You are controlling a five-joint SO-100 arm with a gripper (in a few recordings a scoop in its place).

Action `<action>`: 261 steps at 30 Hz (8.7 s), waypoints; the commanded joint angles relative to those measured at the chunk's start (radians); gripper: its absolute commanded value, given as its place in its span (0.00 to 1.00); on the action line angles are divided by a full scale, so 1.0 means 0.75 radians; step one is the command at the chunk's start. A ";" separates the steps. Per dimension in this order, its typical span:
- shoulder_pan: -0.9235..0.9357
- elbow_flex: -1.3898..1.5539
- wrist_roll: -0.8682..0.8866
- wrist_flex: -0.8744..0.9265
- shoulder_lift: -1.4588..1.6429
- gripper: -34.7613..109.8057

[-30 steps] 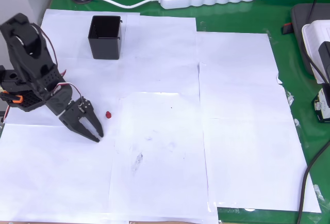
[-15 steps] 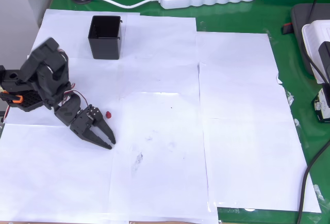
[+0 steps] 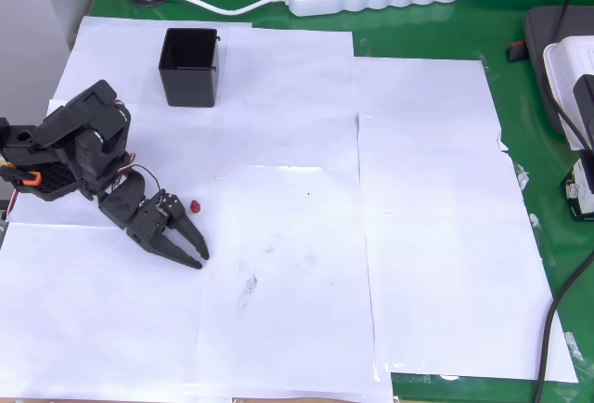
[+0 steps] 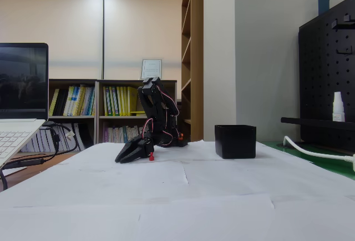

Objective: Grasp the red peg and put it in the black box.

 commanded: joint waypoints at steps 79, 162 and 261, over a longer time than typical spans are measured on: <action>-0.354 -0.399 -0.088 1.235 -1.102 0.24; -0.389 0.368 0.035 0.188 0.102 0.25; -0.348 0.301 0.145 0.385 -0.072 0.38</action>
